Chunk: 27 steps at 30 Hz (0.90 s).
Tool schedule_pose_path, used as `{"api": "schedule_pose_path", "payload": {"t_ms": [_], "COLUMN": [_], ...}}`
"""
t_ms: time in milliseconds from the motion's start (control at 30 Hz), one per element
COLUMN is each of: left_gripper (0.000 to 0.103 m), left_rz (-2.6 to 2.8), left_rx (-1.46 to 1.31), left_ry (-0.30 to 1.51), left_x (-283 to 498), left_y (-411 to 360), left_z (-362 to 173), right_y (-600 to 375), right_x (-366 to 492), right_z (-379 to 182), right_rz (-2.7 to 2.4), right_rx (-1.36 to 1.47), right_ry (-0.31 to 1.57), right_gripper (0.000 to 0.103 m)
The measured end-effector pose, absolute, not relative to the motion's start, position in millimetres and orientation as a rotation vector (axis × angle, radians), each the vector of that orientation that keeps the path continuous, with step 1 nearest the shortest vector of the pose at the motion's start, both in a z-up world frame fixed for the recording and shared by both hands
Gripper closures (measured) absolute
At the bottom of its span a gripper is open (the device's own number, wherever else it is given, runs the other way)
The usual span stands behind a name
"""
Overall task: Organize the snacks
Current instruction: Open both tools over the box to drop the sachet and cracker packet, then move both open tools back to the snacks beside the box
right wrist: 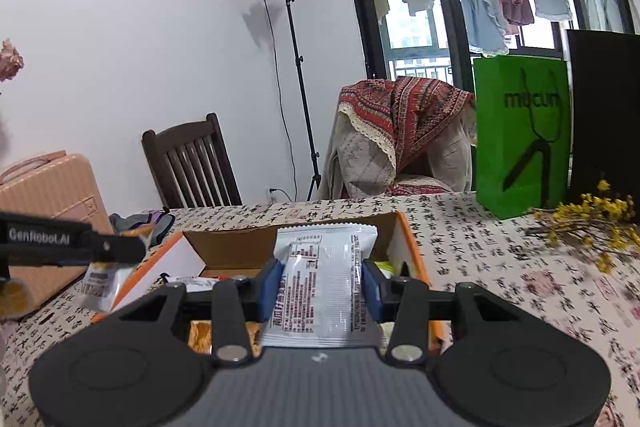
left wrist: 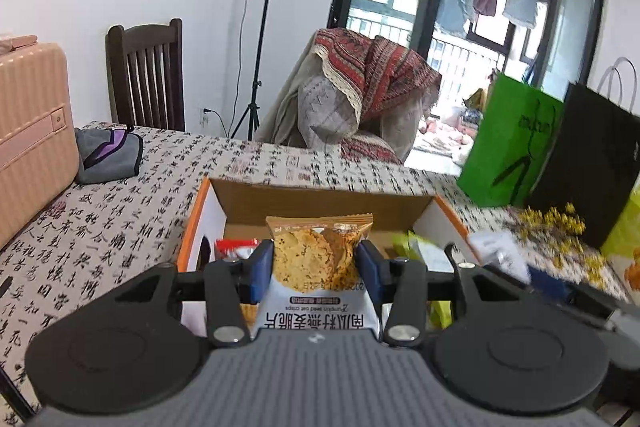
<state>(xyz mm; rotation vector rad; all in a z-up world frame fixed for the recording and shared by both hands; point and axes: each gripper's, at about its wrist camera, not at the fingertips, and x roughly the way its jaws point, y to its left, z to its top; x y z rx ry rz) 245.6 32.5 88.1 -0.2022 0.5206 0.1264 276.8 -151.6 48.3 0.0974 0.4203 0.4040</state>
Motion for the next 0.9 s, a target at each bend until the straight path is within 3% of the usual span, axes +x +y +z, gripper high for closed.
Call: {"api": "schedule_pose_path", "payload": {"t_ms": [500, 533, 567, 600, 667, 700, 833, 900], "left_gripper": [0.055, 0.053, 0.043, 0.025, 0.005, 0.0, 0.0, 0.0], "left_rz": [0.216, 0.211, 0.21, 0.207, 0.216, 0.224, 0.191, 0.199], "left_rx": [-0.196, -0.187, -0.18, -0.178, -0.185, -0.191, -0.216, -0.223], "left_ry": [0.589, 0.586, 0.582, 0.576, 0.542, 0.523, 0.511, 0.517], "left_x": [300.0, 299.0, 297.8, 296.2, 290.4, 286.9, 280.1, 278.2], "left_y": [59.3, 59.4, 59.4, 59.7, 59.2, 59.2, 60.0, 60.6], "left_z": [47.5, 46.1, 45.5, 45.3, 46.7, 47.9, 51.2, 51.8], "right_y": [-109.1, -109.5, -110.9, -113.8, -120.0, -122.0, -129.1, -132.0], "right_x": [333.0, 333.3, 333.6, 334.3, 335.5, 335.3, 331.3, 327.5], "right_z": [15.0, 13.4, 11.5, 10.3, 8.4, 7.9, 8.3, 9.8], "right_rz": [0.399, 0.402, 0.399, 0.396, 0.402, 0.401, 0.4, 0.397], "right_rx": [0.076, 0.076, 0.076, 0.081, 0.119, 0.131, 0.147, 0.15], "right_ry": [0.508, 0.514, 0.516, 0.521, 0.53, 0.532, 0.529, 0.522], "right_gripper": [0.058, 0.058, 0.056, 0.046, 0.029, 0.018, 0.002, 0.0]}}
